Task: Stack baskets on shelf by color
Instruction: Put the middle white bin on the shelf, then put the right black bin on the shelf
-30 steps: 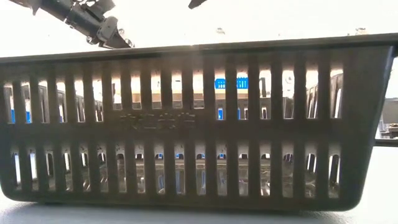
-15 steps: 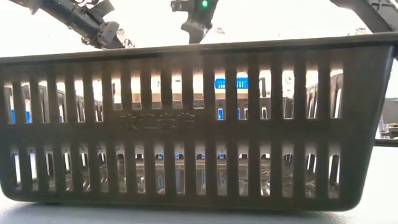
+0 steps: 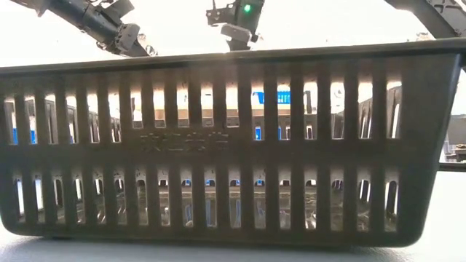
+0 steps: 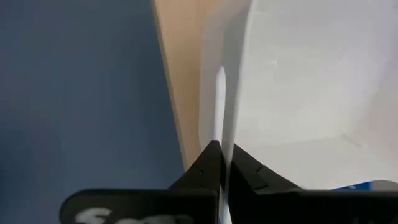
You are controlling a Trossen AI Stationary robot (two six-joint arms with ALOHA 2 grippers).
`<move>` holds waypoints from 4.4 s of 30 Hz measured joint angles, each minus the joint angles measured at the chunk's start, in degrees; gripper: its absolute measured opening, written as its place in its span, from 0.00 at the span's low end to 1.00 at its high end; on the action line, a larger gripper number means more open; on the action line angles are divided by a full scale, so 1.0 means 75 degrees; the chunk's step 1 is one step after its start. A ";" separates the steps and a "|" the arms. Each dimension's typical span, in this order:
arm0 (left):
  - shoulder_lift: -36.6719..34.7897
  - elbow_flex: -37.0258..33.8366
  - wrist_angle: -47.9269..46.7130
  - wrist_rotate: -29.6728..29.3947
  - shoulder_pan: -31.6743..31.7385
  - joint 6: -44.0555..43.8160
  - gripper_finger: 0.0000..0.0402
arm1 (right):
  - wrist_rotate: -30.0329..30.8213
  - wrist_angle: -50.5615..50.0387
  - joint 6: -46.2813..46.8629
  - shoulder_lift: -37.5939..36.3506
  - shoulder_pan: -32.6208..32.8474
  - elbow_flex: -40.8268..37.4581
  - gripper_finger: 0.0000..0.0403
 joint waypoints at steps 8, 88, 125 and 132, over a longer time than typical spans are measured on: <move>0.0000 0.0000 0.0006 0.0000 0.0000 0.0000 0.26 | 0.0000 0.0062 -0.0028 0.0003 -0.0009 0.0000 0.01; -0.0337 -0.0006 0.2035 -0.0339 -0.1058 0.0893 0.26 | -0.2742 0.6951 0.1236 -0.5100 0.2418 -0.9334 0.22; 0.1091 0.1483 0.2659 0.2658 -0.0564 0.2178 0.26 | -0.1523 0.3638 1.2016 -0.6564 0.3855 -1.0147 0.02; 0.1644 0.1781 0.2885 0.2895 -0.0621 0.1727 0.26 | -0.0464 0.6000 1.2439 -0.6035 0.5063 -1.0136 0.02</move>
